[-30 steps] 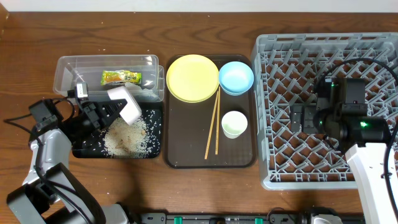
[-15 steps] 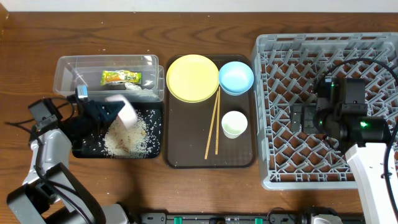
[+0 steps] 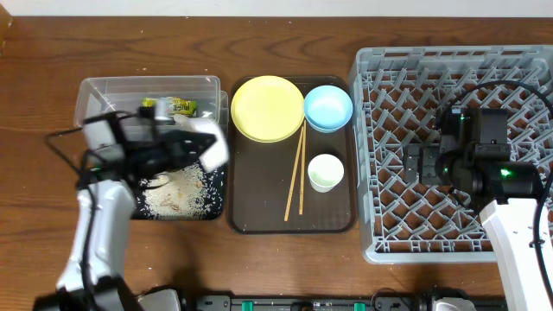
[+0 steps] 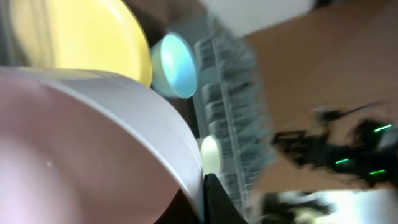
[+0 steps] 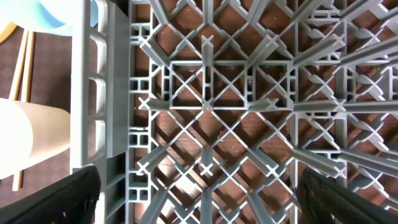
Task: Sort waste into correct bins and load items into the dishwasher rack
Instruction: 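Carry the emptied pink bowl back onto the brown tray, then grasp the white cup with the left gripper and lift it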
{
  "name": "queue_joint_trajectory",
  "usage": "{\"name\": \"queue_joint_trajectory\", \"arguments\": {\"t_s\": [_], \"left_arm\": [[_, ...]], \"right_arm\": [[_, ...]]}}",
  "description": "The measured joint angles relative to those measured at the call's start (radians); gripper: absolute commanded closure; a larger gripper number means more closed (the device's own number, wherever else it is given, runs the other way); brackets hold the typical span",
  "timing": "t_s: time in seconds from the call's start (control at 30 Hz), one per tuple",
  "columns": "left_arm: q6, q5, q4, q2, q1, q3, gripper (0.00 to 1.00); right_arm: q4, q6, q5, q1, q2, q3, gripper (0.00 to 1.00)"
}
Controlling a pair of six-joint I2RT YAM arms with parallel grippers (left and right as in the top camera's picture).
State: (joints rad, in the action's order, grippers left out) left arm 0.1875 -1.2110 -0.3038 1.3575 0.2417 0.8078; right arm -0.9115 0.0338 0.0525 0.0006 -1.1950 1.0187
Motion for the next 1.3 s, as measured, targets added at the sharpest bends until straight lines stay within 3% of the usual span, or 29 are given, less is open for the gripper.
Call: {"name": "queue_joint_trajectory", "arguments": {"t_s": [0.37,0.57,0.7,0.8,0.9,1.07,1.3], "left_arm": [[0.026,0.72,0.063,-0.056,-0.621,0.001,0.94],[0.022,0.995,0.064,0.057,-0.802,0.001,0.94],[0.021,1.065,0.058,0.134,-0.85,0.001,0.92],[0.017,1.086,0.046,0.159,-0.861,0.001,0.83],[0.016,1.101,0.044,0.161,-0.861,0.001,0.64],[0.015,1.114,0.044,0.161,-0.861,0.001,0.5],[0.016,1.113,0.041,0.125,-0.861,0.031,0.42]], "right_arm": [[0.0,0.0,0.0,0.0,0.0,0.0,0.01],[0.002,0.0,0.0,0.0,0.0,0.0,0.01],[0.002,0.0,0.0,0.0,0.0,0.0,0.01],[0.002,0.0,0.0,0.0,0.0,0.0,0.01],[0.003,0.0,0.0,0.0,0.0,0.0,0.01],[0.003,0.0,0.0,0.0,0.0,0.0,0.01],[0.003,0.0,0.0,0.0,0.0,0.0,0.01]]}}
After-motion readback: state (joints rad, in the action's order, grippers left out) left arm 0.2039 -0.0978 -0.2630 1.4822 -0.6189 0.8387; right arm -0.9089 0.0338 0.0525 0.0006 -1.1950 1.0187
